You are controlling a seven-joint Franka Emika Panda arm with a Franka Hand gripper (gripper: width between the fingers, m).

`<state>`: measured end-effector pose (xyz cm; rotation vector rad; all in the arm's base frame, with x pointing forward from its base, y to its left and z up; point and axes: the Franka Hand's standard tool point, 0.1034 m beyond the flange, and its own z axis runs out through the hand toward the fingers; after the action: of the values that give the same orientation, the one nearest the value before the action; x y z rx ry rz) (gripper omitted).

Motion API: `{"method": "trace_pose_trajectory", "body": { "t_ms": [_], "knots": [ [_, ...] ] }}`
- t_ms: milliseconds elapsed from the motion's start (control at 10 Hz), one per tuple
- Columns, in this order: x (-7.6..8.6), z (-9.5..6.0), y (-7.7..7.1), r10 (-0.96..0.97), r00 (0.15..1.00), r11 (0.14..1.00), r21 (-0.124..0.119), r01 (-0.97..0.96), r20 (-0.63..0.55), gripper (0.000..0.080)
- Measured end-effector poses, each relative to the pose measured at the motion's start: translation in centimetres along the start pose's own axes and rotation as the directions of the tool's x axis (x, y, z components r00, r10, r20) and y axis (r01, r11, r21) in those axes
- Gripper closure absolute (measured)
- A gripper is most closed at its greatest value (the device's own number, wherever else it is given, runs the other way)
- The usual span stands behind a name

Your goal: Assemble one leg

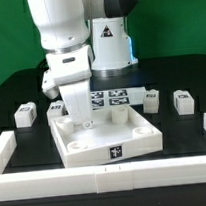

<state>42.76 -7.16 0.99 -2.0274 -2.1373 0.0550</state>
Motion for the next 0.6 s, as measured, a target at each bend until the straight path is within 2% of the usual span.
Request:
{"method": "trace_pose_trajectory", "body": {
  "t_ms": [300, 500, 600],
  "knots": [
    [0.01, 0.0, 0.01, 0.023, 1.0, 1.0, 0.0, -0.023, 0.001, 0.0177],
    [-0.03, 0.0, 0.0, 0.024, 1.0, 1.0, 0.0, -0.024, 0.001, 0.0533],
    [-0.04, 0.0, 0.0, 0.024, 1.0, 1.0, 0.0, -0.024, 0.002, 0.0533]
  ]
}}
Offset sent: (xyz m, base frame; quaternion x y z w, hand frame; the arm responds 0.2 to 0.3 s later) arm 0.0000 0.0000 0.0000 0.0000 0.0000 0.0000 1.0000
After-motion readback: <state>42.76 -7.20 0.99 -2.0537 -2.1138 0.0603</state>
